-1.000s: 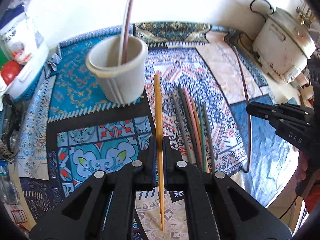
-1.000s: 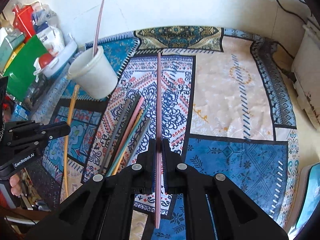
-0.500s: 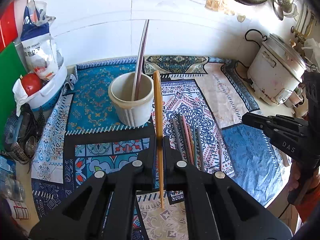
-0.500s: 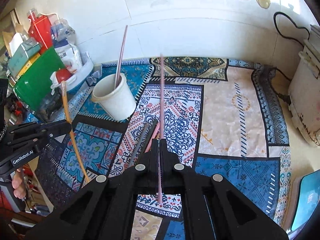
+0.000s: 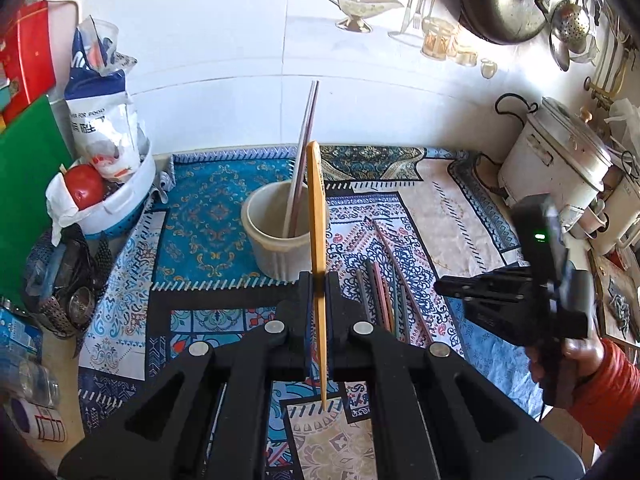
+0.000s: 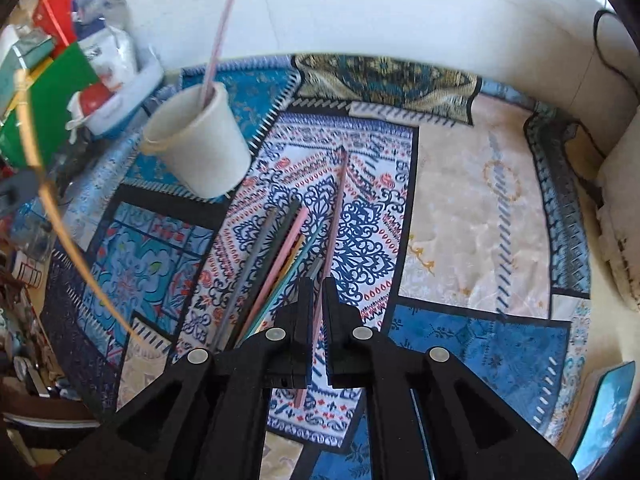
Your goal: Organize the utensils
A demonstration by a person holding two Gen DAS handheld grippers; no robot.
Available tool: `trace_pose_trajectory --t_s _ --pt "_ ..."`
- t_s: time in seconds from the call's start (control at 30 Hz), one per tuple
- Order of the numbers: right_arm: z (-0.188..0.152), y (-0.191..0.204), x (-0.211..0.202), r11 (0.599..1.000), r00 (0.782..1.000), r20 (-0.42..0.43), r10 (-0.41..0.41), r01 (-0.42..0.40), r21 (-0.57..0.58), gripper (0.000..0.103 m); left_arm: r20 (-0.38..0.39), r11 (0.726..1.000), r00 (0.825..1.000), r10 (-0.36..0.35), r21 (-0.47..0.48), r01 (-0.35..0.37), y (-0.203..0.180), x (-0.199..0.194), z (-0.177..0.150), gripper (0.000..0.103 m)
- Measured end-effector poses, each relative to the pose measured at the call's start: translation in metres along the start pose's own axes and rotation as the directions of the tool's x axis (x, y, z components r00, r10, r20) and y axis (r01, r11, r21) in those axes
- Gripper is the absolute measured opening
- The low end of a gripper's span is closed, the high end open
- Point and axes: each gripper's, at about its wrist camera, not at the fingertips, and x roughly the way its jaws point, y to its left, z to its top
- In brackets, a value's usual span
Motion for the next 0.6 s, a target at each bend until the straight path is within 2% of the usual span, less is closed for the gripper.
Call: trace_pose_trajectory --t_s 0.2,0.33,0.6 --pt "0.021 -0.012 0.045 0.998 0.996 -0.084 0.026 -0.022 0.053 0.004 0.01 0.999 1.0 0.02 -0.035 -0.02 0.012 -0.003 0.001 0.003" --pt "0.03 -0.011 0.065 0.999 0.992 -0.129 0.004 0.001 0.038 0.004 0.011 0.997 0.999 0.03 -0.068 -0.029 0.023 -0.002 0.003 0.003" --pt "0.035 -0.008 0.07 1.0 0.994 -0.112 -0.002 0.001 -0.011 0.007 0.025 0.995 0.999 0.045 -0.093 -0.042 0.03 -0.004 0.008 0.003"
